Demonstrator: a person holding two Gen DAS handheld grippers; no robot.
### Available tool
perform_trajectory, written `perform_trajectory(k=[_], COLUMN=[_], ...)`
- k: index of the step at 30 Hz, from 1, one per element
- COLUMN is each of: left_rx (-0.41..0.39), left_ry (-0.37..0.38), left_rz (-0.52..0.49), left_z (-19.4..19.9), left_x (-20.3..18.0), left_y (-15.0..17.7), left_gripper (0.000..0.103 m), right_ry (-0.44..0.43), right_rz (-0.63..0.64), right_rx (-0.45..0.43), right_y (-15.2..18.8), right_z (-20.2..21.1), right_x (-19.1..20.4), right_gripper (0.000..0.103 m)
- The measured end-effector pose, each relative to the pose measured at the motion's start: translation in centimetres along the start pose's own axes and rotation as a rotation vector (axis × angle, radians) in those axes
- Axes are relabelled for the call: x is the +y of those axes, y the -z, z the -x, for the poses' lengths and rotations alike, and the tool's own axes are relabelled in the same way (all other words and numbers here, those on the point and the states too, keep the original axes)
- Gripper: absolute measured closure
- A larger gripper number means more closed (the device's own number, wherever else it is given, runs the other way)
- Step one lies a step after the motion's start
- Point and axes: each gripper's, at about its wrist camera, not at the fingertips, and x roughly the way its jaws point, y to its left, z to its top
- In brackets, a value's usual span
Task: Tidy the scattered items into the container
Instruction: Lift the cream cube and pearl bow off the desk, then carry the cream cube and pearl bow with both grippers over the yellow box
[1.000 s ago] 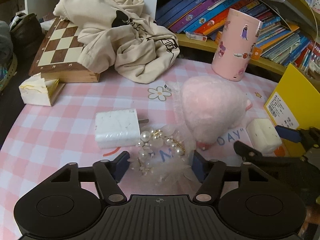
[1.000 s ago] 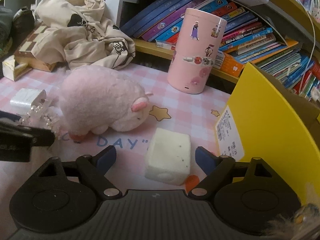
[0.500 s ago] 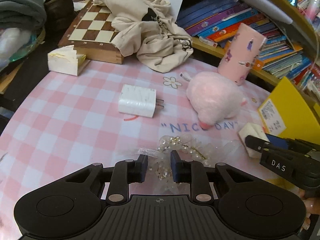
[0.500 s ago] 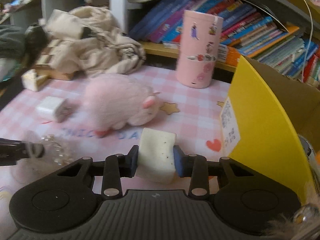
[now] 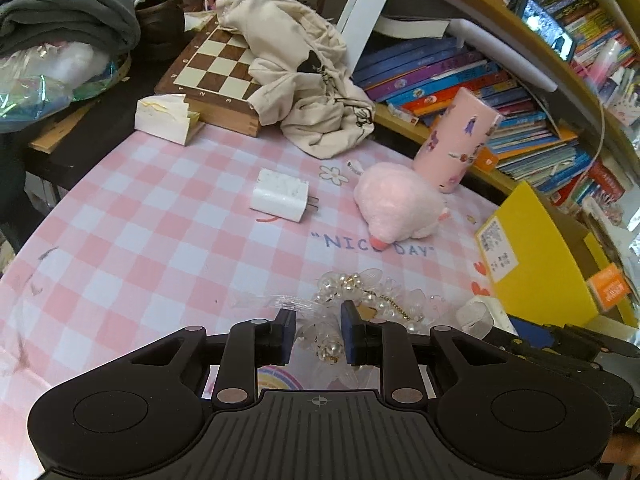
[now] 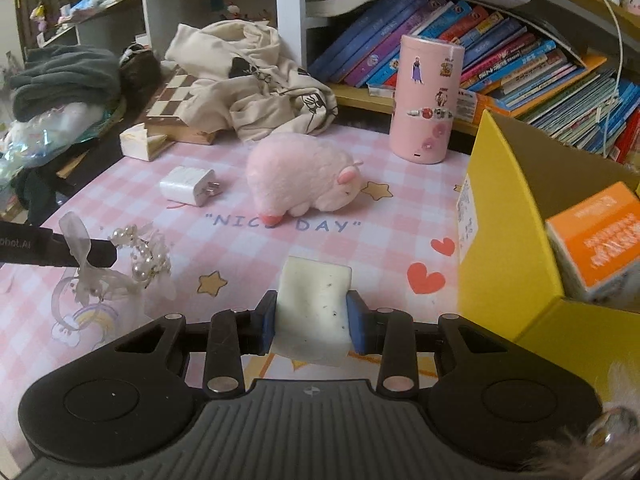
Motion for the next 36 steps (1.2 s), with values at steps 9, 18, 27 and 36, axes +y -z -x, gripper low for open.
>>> perform_trajectory(k=[9,18,27,36], left_rx=[-0.038,-0.104,-0.112,-0.106], left_ry=[0.042,0.072,0.046,-0.030], left_rz=[0.002,-0.011,-0.035,-0.031], left_z=[2.9,6.1,6.5,7.4], left_x=[-0.8,-1.9,-2.1,-1.5], left_y=[1.1,1.7,2.5,4.3], left_gripper=[0.081,0.097,0.103,0.051], right_ry=[0.001,-0.024,-0.029,-0.019], right_rz=[0.019,0.005,-0.009,-0.005], right_rx=[0.001,-0.028,-0.041,-0.039], right_y=[1.5,2.4,3.5,4.1], right_z=[3.0,6.2,8.3,8.8], right_x=[0.1,0.5,0.9,0.9], right_gripper=[0.070,0.070,0.070,0.070])
